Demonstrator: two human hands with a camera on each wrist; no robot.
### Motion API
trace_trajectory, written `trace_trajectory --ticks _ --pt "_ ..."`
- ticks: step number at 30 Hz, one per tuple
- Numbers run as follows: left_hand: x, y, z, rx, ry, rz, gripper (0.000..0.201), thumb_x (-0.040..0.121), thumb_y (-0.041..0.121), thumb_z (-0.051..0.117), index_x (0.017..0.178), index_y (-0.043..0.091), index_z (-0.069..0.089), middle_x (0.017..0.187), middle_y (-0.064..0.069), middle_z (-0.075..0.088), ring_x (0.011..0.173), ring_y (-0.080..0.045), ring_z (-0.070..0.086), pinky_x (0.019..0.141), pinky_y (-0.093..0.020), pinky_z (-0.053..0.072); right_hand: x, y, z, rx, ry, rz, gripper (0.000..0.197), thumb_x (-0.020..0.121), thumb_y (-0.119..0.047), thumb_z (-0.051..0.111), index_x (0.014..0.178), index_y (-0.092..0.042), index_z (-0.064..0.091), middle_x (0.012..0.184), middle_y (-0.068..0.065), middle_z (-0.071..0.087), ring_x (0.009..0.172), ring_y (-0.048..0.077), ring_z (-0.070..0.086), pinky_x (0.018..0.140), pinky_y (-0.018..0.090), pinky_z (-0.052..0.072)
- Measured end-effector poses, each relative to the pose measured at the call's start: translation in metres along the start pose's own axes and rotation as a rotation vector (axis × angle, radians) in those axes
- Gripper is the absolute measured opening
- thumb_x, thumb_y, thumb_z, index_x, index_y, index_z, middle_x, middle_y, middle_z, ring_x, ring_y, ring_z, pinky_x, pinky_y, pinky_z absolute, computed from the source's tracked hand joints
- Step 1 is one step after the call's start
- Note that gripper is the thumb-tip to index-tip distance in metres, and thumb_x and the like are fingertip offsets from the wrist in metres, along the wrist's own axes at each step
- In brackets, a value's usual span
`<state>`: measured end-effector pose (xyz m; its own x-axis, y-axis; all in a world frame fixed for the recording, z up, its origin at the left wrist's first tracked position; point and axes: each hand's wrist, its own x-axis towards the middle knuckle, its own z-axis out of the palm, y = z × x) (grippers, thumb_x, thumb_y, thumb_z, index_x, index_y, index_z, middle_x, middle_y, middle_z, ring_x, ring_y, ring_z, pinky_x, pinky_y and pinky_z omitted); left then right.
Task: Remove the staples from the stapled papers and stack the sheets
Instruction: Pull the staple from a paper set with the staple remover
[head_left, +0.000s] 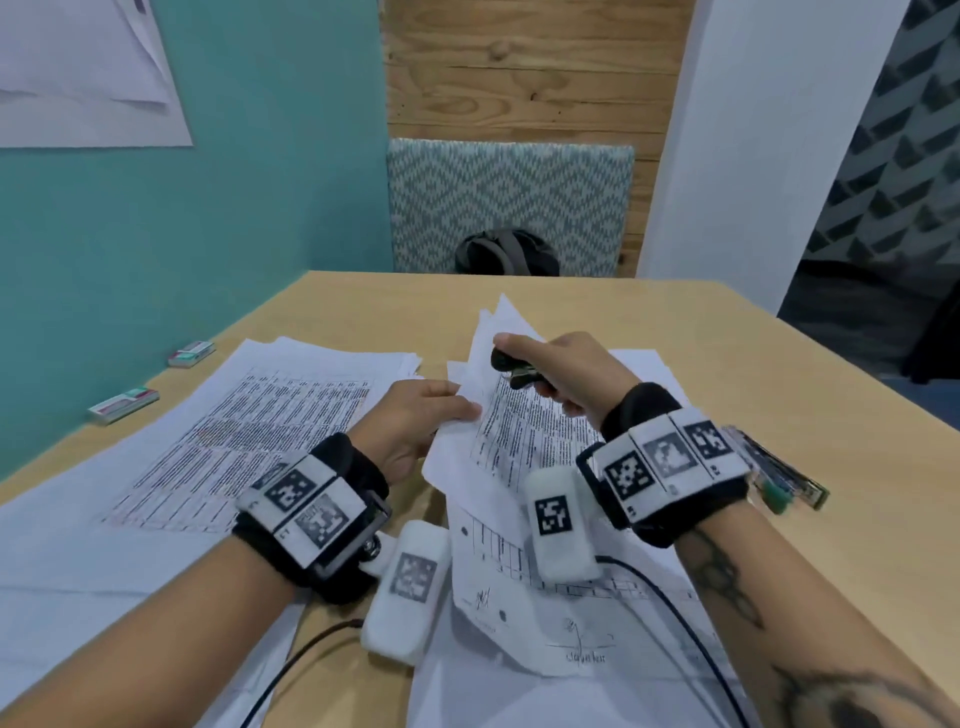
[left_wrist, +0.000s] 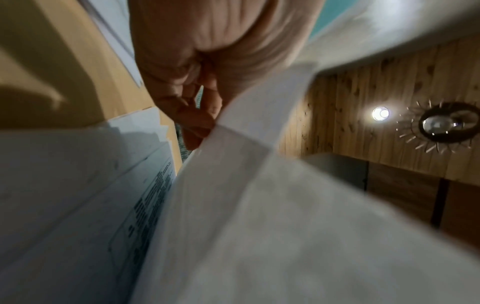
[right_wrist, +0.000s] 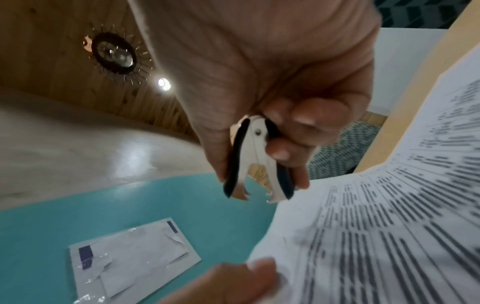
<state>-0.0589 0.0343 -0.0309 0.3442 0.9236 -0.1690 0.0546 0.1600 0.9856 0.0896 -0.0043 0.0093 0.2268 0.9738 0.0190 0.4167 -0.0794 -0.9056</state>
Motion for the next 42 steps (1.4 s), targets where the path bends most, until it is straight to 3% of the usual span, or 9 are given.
trace_trajectory --ticks 3,8,14,18,22,27,30,35,42 --pt "0.0 -0.006 0.0 -0.051 -0.043 0.004 0.025 0.082 -0.006 0.058 0.107 -0.005 0.062 0.096 -0.023 0.065 0.069 -0.026 0.064 0.064 -0.03 0.056 0.0 0.009 0.005 0.059 0.014 0.004 0.037 0.088 -0.037 0.061 0.082 -0.001 0.068 0.056 -0.001 0.05 0.024 -0.003 0.039 0.03 0.007 0.023" --pt "-0.003 -0.009 0.003 -0.1 -0.127 0.019 0.025 0.084 -0.001 0.057 0.107 0.0 0.065 0.099 -0.02 0.067 0.073 -0.024 0.065 0.071 -0.031 0.055 0.0 0.015 0.01 0.099 0.044 -0.022 0.038 0.086 -0.034 0.064 0.052 -0.017 0.058 0.035 -0.011 0.049 0.025 -0.003 0.041 0.03 0.007 0.026" --pt "-0.005 -0.011 0.003 -0.146 -0.146 0.024 0.027 0.086 0.002 0.055 0.111 -0.001 0.063 0.103 -0.023 0.066 0.08 -0.029 0.064 0.076 -0.036 0.055 0.011 0.022 0.013 -0.008 0.083 -0.018 0.05 0.078 -0.049 0.067 0.06 -0.004 0.054 0.031 -0.01 0.038 0.024 0.003 0.034 0.031 0.01 0.02" --pt "-0.006 -0.01 0.005 -0.165 -0.139 0.025 0.027 0.086 0.001 0.054 0.112 -0.004 0.061 0.104 -0.024 0.065 0.08 -0.029 0.064 0.073 -0.035 0.056 0.011 0.023 0.018 -0.047 0.071 -0.058 0.082 0.063 -0.065 0.066 0.1 0.008 0.068 0.08 0.022 0.07 0.056 0.013 0.046 0.055 0.024 0.033" --pt "-0.007 -0.01 0.005 -0.161 -0.132 0.025 0.025 0.087 0.002 0.053 0.11 -0.004 0.061 0.108 -0.027 0.063 0.088 -0.032 0.061 0.082 -0.041 0.052 0.01 0.021 0.021 -0.061 0.062 -0.096 0.101 0.041 -0.074 0.057 0.102 0.006 0.067 0.103 0.022 0.068 0.074 0.028 0.062 0.066 0.038 0.042" --pt "-0.006 -0.01 0.005 -0.138 -0.11 0.0 0.029 0.087 0.003 0.053 0.113 -0.008 0.059 0.105 -0.027 0.062 0.089 -0.033 0.058 0.092 -0.047 0.046 0.009 0.023 0.019 -0.081 0.065 -0.105 0.066 0.069 -0.055 0.067 0.094 0.006 0.071 0.093 0.023 0.07 0.074 0.031 0.061 0.068 0.036 0.043" --pt "-0.006 -0.009 0.005 -0.136 -0.127 -0.01 0.02 0.087 0.004 0.052 0.102 -0.001 0.064 0.097 -0.021 0.064 0.08 -0.029 0.061 0.077 -0.035 0.052 0.01 0.023 0.019 -0.088 0.066 -0.092 0.053 0.074 -0.048 0.068 0.088 0.003 0.073 0.089 0.02 0.072 0.084 0.034 0.065 0.073 0.04 0.048" --pt "-0.005 -0.01 0.005 -0.127 -0.097 -0.021 0.021 0.087 0.003 0.053 0.103 -0.001 0.064 0.099 -0.023 0.064 0.086 -0.031 0.058 0.089 -0.044 0.043 0.01 0.024 0.019 -0.098 0.069 -0.074 0.049 0.078 -0.046 0.067 0.089 0.002 0.073 0.087 0.016 0.073 0.059 0.015 0.049 0.055 0.026 0.035" --pt "-0.001 -0.011 0.006 -0.114 -0.077 0.009 0.009 0.087 0.006 0.057 0.088 0.003 0.065 0.086 -0.017 0.067 0.072 -0.027 0.062 0.072 -0.032 0.052 0.012 0.024 0.02 -0.115 0.083 -0.044 0.056 0.079 -0.044 0.065 0.093 0.01 0.068 0.071 0.012 0.059 0.051 0.016 0.039 0.052 0.027 0.03"
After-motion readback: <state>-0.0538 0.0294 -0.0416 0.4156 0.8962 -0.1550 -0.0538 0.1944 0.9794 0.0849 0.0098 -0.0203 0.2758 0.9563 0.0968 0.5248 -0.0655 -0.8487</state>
